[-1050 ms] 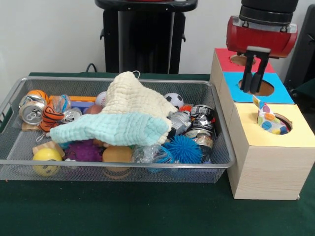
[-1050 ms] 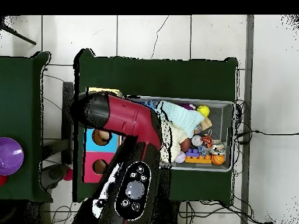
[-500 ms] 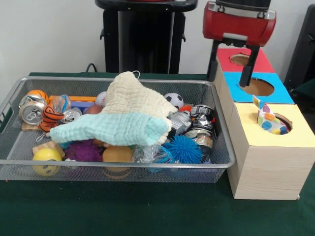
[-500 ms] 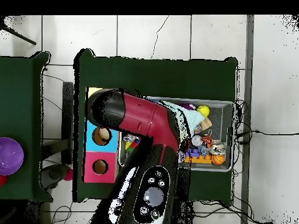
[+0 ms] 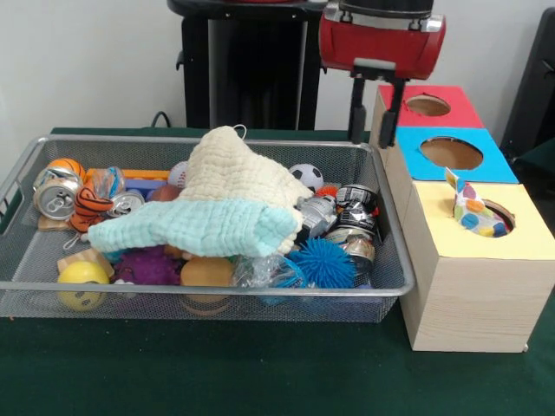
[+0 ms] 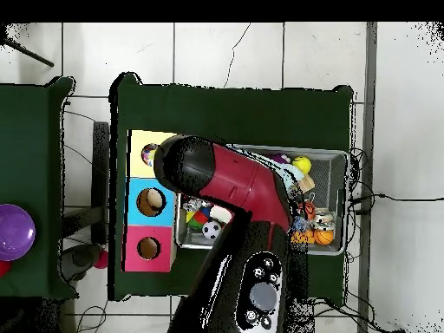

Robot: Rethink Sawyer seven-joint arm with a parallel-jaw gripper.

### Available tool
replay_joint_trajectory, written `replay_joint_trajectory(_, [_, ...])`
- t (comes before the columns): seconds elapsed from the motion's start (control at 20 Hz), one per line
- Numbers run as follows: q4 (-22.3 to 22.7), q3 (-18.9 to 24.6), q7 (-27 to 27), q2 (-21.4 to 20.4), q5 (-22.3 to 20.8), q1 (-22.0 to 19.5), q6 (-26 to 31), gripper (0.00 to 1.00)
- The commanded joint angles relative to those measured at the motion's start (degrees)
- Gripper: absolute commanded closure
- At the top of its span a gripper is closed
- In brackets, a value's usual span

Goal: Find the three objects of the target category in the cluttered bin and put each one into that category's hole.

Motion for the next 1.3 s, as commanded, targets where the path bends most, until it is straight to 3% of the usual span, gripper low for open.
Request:
replay_joint_trajectory(0.05, [8.1,8.2,7.2,1.0,0.4,-1.1,-0.5,1.0])
replay_joint_trajectory(0.8, [10.3,12.7,11.1,3.3,4.6,-1.3,-1.8,1.0])
replay_joint_trajectory(1.05, [11.7,13.5,11.2,3.5,4.9,-1.3,-4.0,1.0])
replay_joint_trajectory(1.3, [10.3,13.2,11.1,4.7,3.8,-1.1,-4.1,1.0])
